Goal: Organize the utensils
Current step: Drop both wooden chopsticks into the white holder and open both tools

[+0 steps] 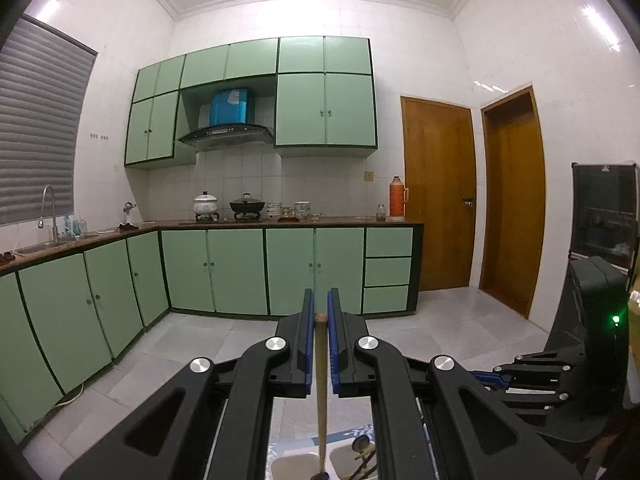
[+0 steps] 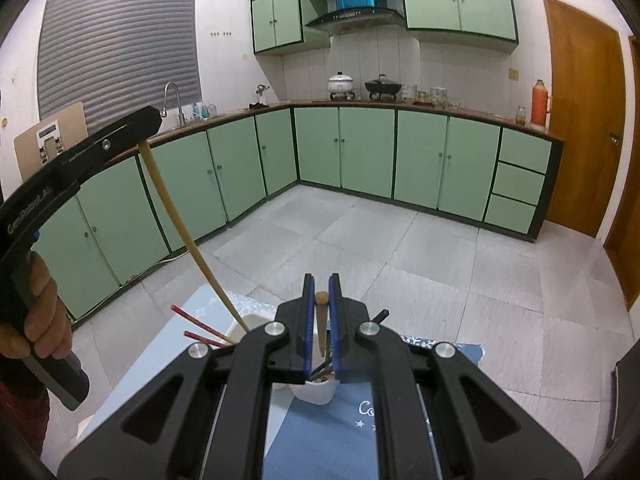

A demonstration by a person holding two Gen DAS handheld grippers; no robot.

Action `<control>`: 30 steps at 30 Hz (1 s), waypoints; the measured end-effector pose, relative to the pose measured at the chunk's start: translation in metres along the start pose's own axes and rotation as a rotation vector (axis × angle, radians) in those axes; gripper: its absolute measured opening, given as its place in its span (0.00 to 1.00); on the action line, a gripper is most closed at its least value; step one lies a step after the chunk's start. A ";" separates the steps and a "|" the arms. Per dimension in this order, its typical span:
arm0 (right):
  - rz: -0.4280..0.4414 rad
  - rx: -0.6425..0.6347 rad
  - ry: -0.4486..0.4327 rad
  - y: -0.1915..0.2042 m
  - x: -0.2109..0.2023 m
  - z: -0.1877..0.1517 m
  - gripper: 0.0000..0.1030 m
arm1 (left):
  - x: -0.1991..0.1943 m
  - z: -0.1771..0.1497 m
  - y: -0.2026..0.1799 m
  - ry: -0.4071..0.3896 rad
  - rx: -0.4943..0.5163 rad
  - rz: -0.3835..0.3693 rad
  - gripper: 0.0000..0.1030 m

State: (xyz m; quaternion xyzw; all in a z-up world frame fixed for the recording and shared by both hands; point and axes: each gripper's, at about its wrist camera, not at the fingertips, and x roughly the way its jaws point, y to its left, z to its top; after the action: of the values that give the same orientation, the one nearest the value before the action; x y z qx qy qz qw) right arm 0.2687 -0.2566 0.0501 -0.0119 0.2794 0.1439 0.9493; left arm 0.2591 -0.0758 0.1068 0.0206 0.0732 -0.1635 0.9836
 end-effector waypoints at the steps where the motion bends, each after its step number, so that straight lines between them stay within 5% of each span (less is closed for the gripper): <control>1: 0.001 0.000 0.005 0.000 0.003 0.000 0.06 | 0.003 -0.002 0.001 0.006 0.002 0.001 0.06; 22: 0.033 0.015 0.143 0.009 0.070 -0.024 0.06 | 0.079 -0.086 0.044 0.247 -0.065 0.053 0.07; 28: 0.033 0.037 0.155 0.008 0.068 -0.034 0.11 | 0.073 -0.090 0.061 0.269 -0.127 0.065 0.36; 30: 0.024 0.052 0.137 0.006 0.060 -0.033 0.20 | 0.065 -0.087 0.065 0.251 -0.137 0.074 0.43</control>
State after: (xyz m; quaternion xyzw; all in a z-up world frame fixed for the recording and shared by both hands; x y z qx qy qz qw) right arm 0.2981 -0.2385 -0.0099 0.0064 0.3477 0.1465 0.9261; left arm 0.3288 -0.0292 0.0121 -0.0235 0.2057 -0.1179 0.9712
